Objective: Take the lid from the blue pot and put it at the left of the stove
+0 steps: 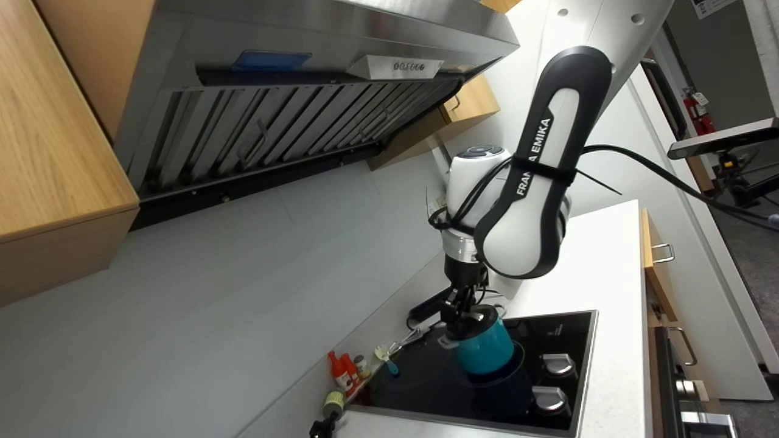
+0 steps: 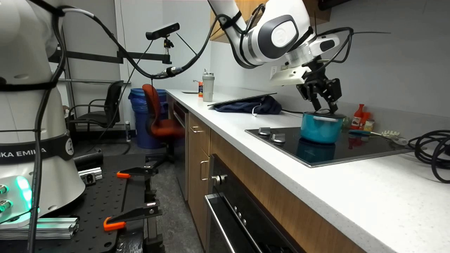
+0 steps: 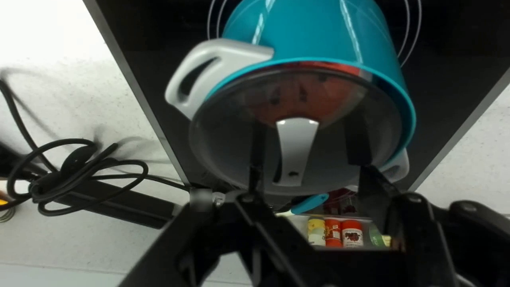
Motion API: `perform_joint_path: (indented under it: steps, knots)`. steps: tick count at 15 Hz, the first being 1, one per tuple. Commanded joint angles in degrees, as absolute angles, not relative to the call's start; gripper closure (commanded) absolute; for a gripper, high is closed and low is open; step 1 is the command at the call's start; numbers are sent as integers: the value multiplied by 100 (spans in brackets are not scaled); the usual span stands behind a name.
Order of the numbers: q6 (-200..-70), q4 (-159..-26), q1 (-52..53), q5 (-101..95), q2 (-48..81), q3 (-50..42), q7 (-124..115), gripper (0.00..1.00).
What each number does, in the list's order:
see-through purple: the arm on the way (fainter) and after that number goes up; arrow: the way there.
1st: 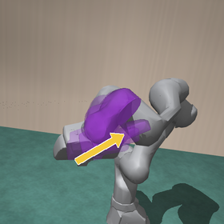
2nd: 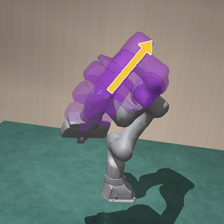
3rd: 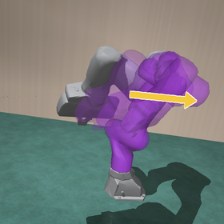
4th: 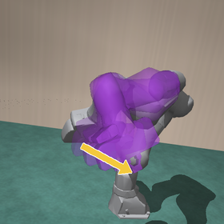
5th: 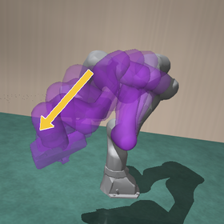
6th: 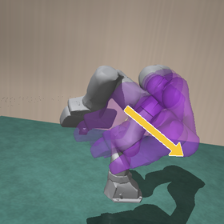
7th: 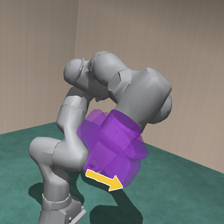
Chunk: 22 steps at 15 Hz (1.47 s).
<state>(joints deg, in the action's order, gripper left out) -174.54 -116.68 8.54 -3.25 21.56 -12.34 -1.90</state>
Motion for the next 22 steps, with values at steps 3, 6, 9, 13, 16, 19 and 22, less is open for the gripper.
perform_joint_path:
  steps: [3,6,9,13,16,19,22]
  knots:
    - [-17463,-11448,989,-308,2308,-1402,-416,84]
    - [-17465,-11433,990,-310,2309,-1447,-458,100]
    - [-17520,-11491,1034,-363,2261,-1515,-500,96]
    - [-17624,-11645,1109,-424,2092,-1534,-435,96]
    - [-17624,-11673,1161,-403,1988,-1541,-428,96]
    - [-17638,-11726,1189,-400,1860,-1522,-401,96]
    - [-17642,-11799,1195,-387,1762,-1457,-347,96]
